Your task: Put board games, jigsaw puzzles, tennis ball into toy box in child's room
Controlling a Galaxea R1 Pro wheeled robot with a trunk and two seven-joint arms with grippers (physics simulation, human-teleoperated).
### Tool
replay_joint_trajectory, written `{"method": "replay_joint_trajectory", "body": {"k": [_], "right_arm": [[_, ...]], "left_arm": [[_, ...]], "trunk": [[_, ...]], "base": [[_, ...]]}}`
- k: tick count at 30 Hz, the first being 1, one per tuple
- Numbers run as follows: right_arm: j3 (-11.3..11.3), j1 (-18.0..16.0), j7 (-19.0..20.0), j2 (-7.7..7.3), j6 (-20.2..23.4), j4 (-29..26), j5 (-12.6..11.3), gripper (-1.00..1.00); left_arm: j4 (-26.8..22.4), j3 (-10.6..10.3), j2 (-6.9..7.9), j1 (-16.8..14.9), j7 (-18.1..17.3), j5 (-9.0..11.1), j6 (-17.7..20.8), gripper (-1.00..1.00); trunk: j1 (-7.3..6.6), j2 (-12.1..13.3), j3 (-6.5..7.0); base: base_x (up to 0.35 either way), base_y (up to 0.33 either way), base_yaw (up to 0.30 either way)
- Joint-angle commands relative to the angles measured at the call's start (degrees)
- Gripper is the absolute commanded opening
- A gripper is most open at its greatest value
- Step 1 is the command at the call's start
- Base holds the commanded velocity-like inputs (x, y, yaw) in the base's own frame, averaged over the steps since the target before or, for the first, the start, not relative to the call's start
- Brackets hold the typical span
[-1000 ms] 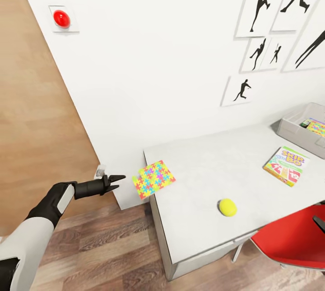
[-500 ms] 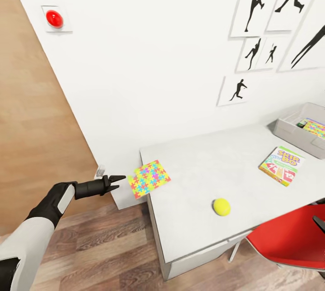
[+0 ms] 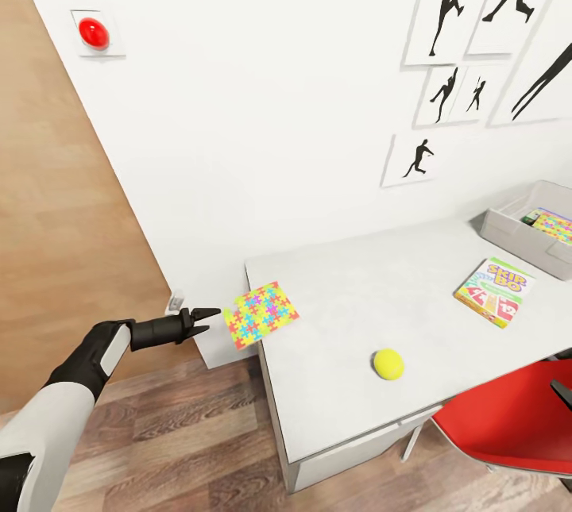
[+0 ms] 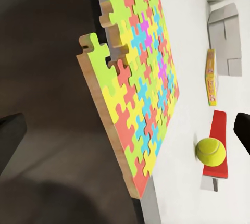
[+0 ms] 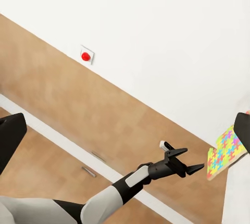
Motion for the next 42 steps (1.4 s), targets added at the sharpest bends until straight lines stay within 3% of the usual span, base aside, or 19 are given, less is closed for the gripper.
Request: {"method": "replay_joint_trajectory", "body": {"k": [1,14,21,42], "right_arm": [[0.0,0.0,-0.1,-0.03,0.5,0.0,-0.3,1.00],[0.0,0.0,-0.1,-0.03,0.5,0.0,-0.3,1.00],[0.0,0.0,-0.2,-0.03,0.4,0.0,-0.3,1.00],[0.0,0.0,-0.2,-0.03,0.4,0.0,-0.3,1.00]], "left_arm": [[0.0,0.1,0.00,0.0,-0.1,0.0,0.3,1.00],[0.0,0.2,0.02,0.0,-0.2,0.1,0.3,1.00],[0.0,0.2,0.08,0.0,-0.2,0.1,0.3,1.00],[0.0,0.0,-0.11,0.0,-0.1,0.0,0.3,1.00]], "trunk": [[0.01,0.0,-0.04],[0.01,0.0,-0.04],[1.54,-2.8,-1.30],[1.54,-2.8,-1.30]], "base": [[0.000,-0.002,0.000],[0.000,0.000,0.000],[0.000,0.000,0.000],[0.000,-0.053,0.000]]}}
